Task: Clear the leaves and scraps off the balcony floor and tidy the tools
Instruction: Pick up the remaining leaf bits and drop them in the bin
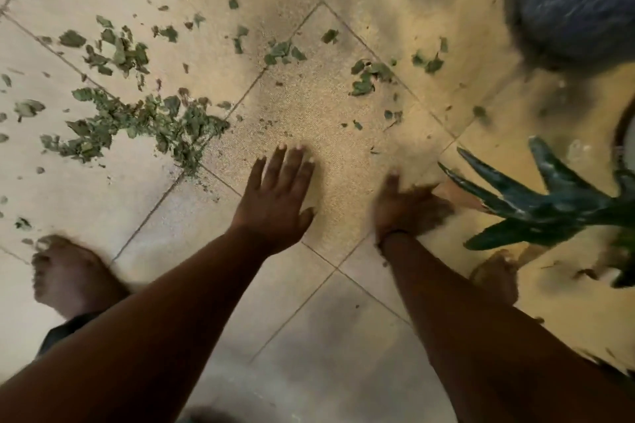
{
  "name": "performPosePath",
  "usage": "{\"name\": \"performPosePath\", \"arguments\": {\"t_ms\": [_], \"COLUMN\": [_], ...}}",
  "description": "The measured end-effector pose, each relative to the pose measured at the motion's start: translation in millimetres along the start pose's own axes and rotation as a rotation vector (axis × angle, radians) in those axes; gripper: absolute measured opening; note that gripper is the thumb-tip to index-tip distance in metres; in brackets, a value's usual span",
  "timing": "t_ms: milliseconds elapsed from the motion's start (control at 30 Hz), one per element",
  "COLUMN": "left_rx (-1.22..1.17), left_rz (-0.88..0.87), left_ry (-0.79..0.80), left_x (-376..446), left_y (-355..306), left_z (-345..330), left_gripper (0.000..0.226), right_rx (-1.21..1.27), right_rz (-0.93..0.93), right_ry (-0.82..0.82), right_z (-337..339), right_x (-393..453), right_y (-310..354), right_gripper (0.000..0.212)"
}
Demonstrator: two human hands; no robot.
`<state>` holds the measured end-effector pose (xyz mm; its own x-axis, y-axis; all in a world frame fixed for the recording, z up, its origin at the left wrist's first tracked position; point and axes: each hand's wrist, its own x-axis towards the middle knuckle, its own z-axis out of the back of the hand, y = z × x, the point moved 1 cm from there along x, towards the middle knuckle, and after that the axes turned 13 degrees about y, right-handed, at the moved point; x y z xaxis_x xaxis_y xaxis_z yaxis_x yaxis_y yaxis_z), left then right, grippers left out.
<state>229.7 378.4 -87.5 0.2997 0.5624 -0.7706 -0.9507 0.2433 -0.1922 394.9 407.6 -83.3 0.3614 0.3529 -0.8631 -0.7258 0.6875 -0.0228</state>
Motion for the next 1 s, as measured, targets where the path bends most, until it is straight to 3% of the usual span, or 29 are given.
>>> {"name": "performPosePath", "arguments": {"t_ms": [67,133,200,267,333,400,467,533,633,767,900,933,1000], "left_rx": [0.000,0.003,-0.050,-0.090,-0.156,-0.211,-0.262,-0.298,-0.299,-0.333,-0.365,-0.383,-0.431], "left_rz": [0.026,0.062,0.105,0.140,0.177,0.226,0.258,0.274,0.245,0.219,0.256,0.280,0.324], "left_ry": [-0.060,-0.093,-0.135,-0.208,-0.258,-0.259,-0.290,-0.342,-0.386,-0.439,-0.480,-0.478,-0.474], "left_x": [10,10,7,6,7,10,12,15,17,16,6,2,-10], "left_y": [5,14,29,45,65,83,98,109,115,120,130,134,143], "left_z": [3,6,10,10,10,11,11,10,9,14,14,12,7], "left_gripper": [0.075,0.072,0.074,0.080,0.084,0.086,0.087,0.085,0.084,0.083,0.081,0.082,0.084], "right_rx": [-0.218,-0.375,-0.410,-0.311,-0.233,-0.149,-0.040,0.063,-0.077,-0.328,-0.740,-0.756,-0.576], "right_rz": [0.269,0.674,0.829,0.784,0.588,0.322,0.109,0.118,0.372,0.760,1.257,1.335,1.363], "right_ry": [-0.152,-0.058,-0.053,-0.266,-0.520,-0.604,-0.524,-0.476,-0.522,-0.404,-0.109,-0.052,-0.118], "right_z": [-20,-40,-23,26,80,139,173,159,100,52,-14,-24,-25], "right_x": [5,4,22,49,83,121,146,149,130,102,51,42,36], "right_y": [14,47,63,56,31,-5,-29,-16,52,153,198,197,185], "right_gripper": [0.078,0.073,0.074,0.074,0.077,0.082,0.094,0.103,0.103,0.093,0.085,0.082,0.076]}}
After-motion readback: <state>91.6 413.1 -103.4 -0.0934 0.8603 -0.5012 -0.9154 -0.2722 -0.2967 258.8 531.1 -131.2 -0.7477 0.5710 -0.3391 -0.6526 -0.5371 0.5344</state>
